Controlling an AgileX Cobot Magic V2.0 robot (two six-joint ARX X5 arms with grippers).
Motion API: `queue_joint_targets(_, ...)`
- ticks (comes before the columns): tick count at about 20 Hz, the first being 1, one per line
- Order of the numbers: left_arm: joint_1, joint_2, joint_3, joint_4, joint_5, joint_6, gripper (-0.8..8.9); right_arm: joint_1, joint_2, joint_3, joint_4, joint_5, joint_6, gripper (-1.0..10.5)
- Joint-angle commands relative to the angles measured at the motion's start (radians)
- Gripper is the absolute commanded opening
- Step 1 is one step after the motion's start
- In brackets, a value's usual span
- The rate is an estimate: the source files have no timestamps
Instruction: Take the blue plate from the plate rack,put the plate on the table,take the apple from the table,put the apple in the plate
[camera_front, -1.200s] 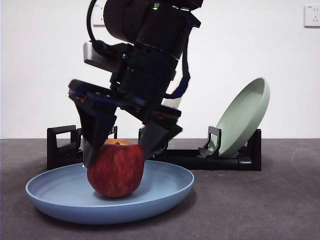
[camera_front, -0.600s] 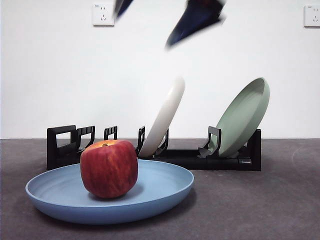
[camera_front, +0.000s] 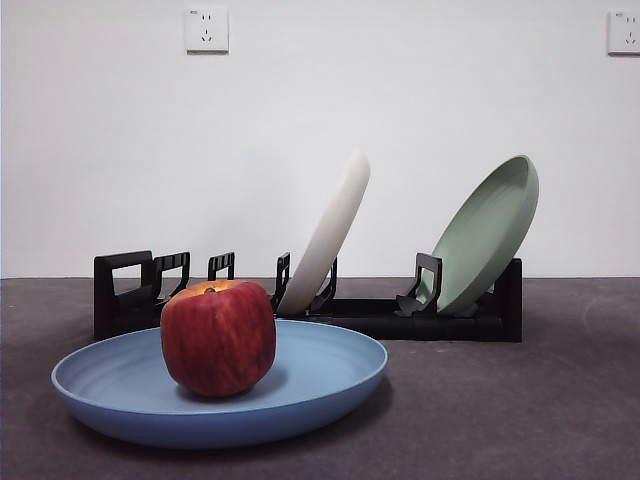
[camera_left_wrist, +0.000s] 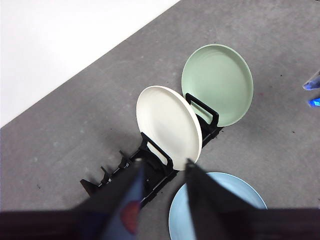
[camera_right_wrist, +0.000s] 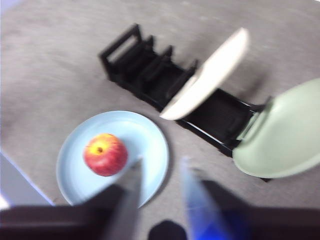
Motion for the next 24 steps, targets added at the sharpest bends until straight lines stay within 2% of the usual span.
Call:
queue_joint_targets(1, 0.003, 0.002, -0.007, -0.009, 0.002, 0.015, -0.09, 0.001, 0.000, -0.005, 0.002, 0.005, -0.006, -0.2)
queue_joint_targets(4, 0.003, -0.018, -0.045, 0.008, 0.002, 0.014, -0.09, 0.001, -0.013, -0.010, 0.002, 0.003, -0.023, -0.2)
queue_joint_targets(8, 0.004, -0.127, -0.251, 0.137, 0.001, 0.006, -0.09, 0.000, -0.068, -0.069, 0.034, -0.002, -0.025, -0.2)
queue_joint_targets(11, 0.004, -0.283, -0.542, 0.343, -0.006, -0.025, -0.09, 0.000, -0.154, -0.208, 0.138, -0.003, -0.013, -0.2)
queue_joint_targets(14, 0.007, -0.444, -0.848, 0.539, -0.033, -0.057, -0.09, 0.000, -0.239, -0.385, 0.256, -0.004, 0.043, -0.2)
queue_joint_targets(19, 0.011, -0.636, -1.237, 0.739, -0.088, -0.130, -0.09, 0.001, -0.357, -0.672, 0.489, -0.003, 0.107, -0.2)
queue_joint_targets(21, 0.012, -0.674, -1.295, 0.783, -0.080, -0.138, -0.09, 0.000, -0.377, -0.729, 0.557, 0.007, 0.093, -0.2)
queue_joint_targets(24, 0.012, -0.675, -1.295, 0.772, -0.082, -0.156, -0.03, 0.000, -0.377, -0.732, 0.562, 0.030, 0.086, -0.1)
